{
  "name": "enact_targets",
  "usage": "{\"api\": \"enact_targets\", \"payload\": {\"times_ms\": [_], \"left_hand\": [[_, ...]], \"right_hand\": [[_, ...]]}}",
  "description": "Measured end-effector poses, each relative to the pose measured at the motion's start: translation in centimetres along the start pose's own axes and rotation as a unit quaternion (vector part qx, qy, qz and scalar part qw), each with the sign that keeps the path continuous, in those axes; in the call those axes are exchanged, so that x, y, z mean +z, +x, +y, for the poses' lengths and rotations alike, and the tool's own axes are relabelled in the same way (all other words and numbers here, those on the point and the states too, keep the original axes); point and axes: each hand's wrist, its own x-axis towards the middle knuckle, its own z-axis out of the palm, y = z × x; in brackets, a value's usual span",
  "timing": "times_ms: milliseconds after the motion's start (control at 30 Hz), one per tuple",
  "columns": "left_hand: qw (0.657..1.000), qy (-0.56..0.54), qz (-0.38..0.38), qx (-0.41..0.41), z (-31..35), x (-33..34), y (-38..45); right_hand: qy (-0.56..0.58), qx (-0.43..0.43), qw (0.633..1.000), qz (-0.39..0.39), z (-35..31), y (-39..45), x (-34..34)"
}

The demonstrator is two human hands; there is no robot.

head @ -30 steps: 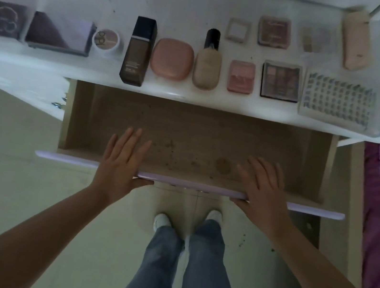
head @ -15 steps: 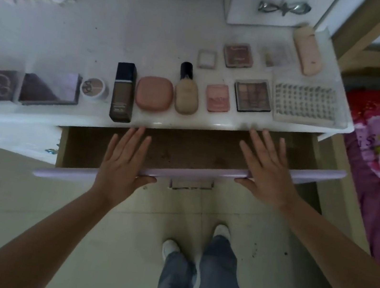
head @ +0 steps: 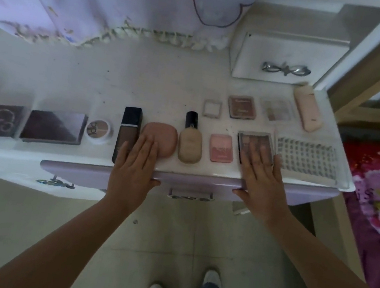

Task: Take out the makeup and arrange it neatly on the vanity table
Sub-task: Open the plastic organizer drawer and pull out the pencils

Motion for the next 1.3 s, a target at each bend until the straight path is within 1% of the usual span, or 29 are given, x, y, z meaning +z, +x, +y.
{"api": "enact_targets", "payload": {"times_ms": [133, 233, 300, 367, 500, 567, 633, 733, 800, 933, 1033, 1167, 1233, 1300], "left_hand": [[1.0, 0.01, -0.017, -0.009, 0.2, -0.2, 0.2], [0.997, 0.019, -0.077, -0.026, 0.7, -0.7, 0.1], [0.995, -0.001, -0.09, -0.054, 1.0, -1.1, 0.0], [0.993, -0.02, -0.083, -0.082, 1.7, -2.2, -0.4], [0.983, -0.048, -0.028, -0.175, 2.0, -6.6, -2.0], [0.971, -0.04, -0.018, -0.236, 1.1, -8.9, -4.0], [0.95, -0.039, -0.018, -0.308, -0.2, -10.9, -7.0], [0.905, -0.029, -0.023, -0.424, -1.9, -14.2, -13.7], [0.866, -0.022, -0.022, -0.5, -2.5, -16.3, -19.9], [0.777, -0.009, -0.019, -0.629, -1.3, -19.9, -34.6], [0.696, 0.006, -0.029, -0.718, 2.0, -21.8, -46.3], [0.579, 0.016, -0.041, -0.814, 9.3, -23.6, -61.4], [0.536, 0.014, -0.048, -0.843, 12.7, -24.6, -67.4], [0.479, 0.029, -0.057, -0.875, 17.3, -26.0, -74.3]], "right_hand": [[-0.018, 0.007, 0.999, -0.034, -0.4, -0.2, 0.4], [-0.015, 0.017, 0.998, -0.054, -1.3, 0.0, -0.5], [0.015, 0.008, 0.998, -0.057, -2.1, 0.4, -1.7], [0.049, -0.03, 0.997, -0.058, -3.2, 1.3, -3.1], [0.106, -0.124, 0.986, -0.042, -6.6, 4.4, -7.1], [0.12, -0.184, 0.974, -0.05, -9.1, 5.9, -9.3], [0.141, -0.256, 0.956, -0.018, -12.1, 6.8, -11.5], [0.144, -0.37, 0.918, 0.018, -18.3, 6.3, -16.0], [0.133, -0.427, 0.894, 0.027, -23.0, 4.6, -18.8], [0.103, -0.542, 0.834, 0.006, -33.3, -2.2, -23.8], [0.091, -0.623, 0.777, -0.002, -40.7, -10.8, -27.6], [0.104, -0.729, 0.676, -0.01, -48.7, -25.9, -32.0], [0.114, -0.765, 0.634, -0.012, -51.2, -33.0, -33.6], [0.116, -0.803, 0.584, -0.008, -53.7, -41.6, -35.6]]}}
